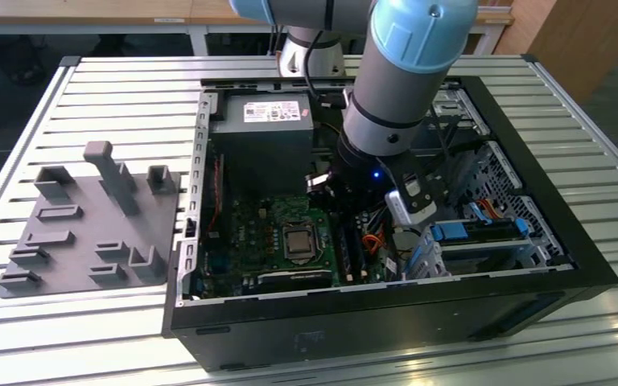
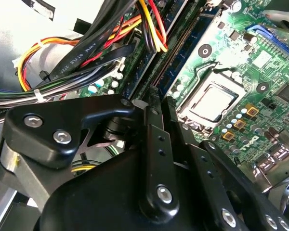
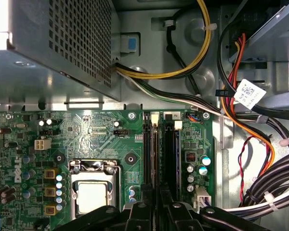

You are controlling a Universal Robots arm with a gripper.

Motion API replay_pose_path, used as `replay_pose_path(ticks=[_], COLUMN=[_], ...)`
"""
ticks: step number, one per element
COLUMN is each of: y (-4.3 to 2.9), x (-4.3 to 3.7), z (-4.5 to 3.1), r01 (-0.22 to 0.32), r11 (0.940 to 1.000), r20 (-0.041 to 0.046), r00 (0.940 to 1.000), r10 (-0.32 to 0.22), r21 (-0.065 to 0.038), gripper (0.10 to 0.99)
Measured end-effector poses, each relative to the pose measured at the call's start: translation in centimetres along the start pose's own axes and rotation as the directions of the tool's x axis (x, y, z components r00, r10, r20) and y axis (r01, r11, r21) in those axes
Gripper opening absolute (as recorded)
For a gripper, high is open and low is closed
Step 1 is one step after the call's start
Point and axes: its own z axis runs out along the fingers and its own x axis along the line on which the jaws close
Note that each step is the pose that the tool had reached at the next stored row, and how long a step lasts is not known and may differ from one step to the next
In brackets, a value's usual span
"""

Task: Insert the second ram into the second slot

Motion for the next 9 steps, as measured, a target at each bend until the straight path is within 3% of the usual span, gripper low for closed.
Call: replay_pose_path(ticks=[9], y=[0.00], x=[0.02], z=[-0.23], r01=[0.000], r11=[1.0000], r20=[0.0000], r00=[1.0000], r10=[0.000], r21=[0.000], gripper=[0.208])
